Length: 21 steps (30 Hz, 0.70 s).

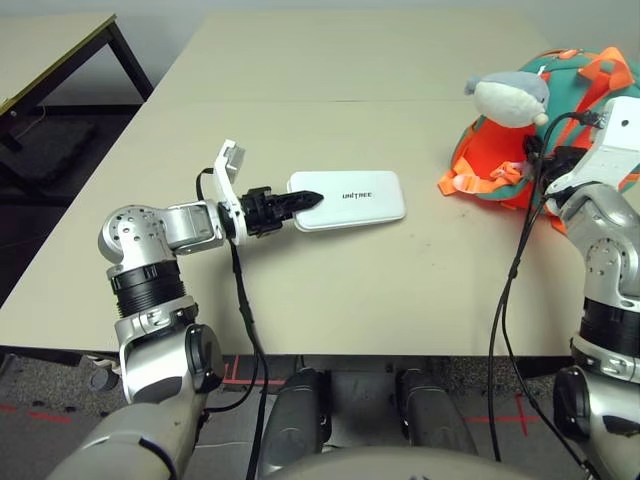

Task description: Put the pencil case into the backpack and zip it.

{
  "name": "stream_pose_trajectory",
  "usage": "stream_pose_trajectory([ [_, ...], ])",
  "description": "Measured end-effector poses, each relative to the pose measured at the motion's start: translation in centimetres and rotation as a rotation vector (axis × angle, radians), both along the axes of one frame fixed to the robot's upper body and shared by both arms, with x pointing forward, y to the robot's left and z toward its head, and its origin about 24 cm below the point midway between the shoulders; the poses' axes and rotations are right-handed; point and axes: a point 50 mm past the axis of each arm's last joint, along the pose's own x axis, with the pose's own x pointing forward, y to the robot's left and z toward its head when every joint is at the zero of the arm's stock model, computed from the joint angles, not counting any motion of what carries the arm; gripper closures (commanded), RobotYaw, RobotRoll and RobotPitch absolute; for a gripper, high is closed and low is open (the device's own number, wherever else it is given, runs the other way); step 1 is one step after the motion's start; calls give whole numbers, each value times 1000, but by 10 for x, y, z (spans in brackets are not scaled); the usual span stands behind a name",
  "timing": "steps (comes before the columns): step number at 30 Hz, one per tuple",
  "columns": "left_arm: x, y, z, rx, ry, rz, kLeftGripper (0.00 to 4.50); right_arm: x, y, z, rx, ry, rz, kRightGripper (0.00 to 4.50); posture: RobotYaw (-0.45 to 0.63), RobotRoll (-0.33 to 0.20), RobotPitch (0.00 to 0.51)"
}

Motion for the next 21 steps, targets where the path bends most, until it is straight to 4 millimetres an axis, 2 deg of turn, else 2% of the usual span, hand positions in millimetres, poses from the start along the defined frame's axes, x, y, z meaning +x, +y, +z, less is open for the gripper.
stream_pose_trajectory([
  [8, 2, -2, 4, -5, -14, -5, 3148, -11, 14, 14, 44, -6, 147, 4315, -4, 0, 101],
  [14, 4, 0, 5, -10, -1, 0, 3148, -37, 23, 37, 114, 47, 292, 4315, -63, 0, 97],
  [21, 13, 3, 11, -15, 8, 0, 3148, -71, 25, 47, 60, 157, 446, 4315, -134, 0, 99],
])
